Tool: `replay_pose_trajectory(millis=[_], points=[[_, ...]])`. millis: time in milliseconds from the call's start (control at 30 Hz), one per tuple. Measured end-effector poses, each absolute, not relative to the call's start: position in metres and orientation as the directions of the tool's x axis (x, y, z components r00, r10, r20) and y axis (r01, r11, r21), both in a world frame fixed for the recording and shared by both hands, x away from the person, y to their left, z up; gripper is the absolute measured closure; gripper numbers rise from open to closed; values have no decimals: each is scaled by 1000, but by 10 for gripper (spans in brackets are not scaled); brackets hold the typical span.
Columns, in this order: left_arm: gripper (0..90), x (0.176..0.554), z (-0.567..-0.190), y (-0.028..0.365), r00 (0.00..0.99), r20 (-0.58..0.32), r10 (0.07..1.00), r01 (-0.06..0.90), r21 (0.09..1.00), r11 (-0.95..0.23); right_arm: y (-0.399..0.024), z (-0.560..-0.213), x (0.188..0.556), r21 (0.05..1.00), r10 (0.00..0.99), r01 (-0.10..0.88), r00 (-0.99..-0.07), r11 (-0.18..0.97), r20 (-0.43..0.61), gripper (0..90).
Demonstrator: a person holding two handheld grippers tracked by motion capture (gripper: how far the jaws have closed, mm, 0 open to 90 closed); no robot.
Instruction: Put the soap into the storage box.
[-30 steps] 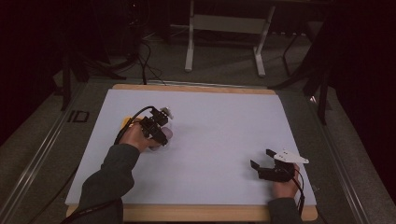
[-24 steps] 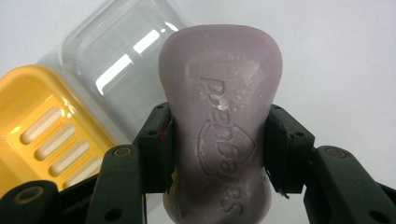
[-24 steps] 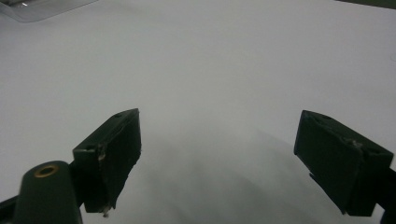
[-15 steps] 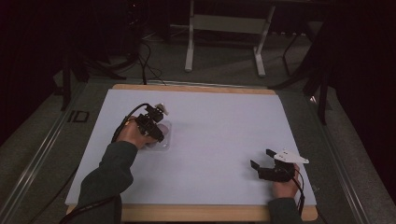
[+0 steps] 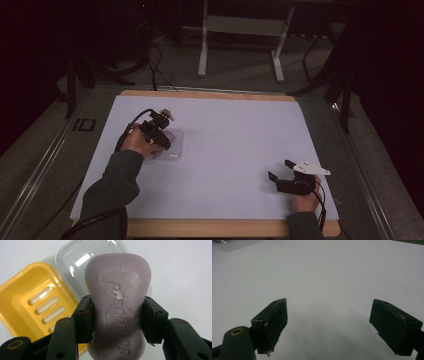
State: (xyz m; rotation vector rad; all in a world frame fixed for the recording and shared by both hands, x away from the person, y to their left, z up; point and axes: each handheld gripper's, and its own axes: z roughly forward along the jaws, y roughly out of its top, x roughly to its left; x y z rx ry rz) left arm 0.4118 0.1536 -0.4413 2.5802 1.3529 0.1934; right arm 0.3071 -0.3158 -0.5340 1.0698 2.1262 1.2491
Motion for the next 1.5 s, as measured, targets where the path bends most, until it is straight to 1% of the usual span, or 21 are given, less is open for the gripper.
replay_pose_trajectory(millis=[400, 1267, 1500], points=[[502, 418, -442, 162, 525, 4, 851, 820, 263, -508, -316, -534, 307, 872, 801, 394, -599, 290, 4, 146], [501, 427, -447, 173, 481, -23, 877, 848, 266, -458, -315, -534, 307, 871, 800, 393, -600, 295, 0, 145], [501, 428, -447, 177, 465, -13, 885, 855, 264, -446, -315, -534, 307, 871, 800, 393, -601, 296, -1, 145]])
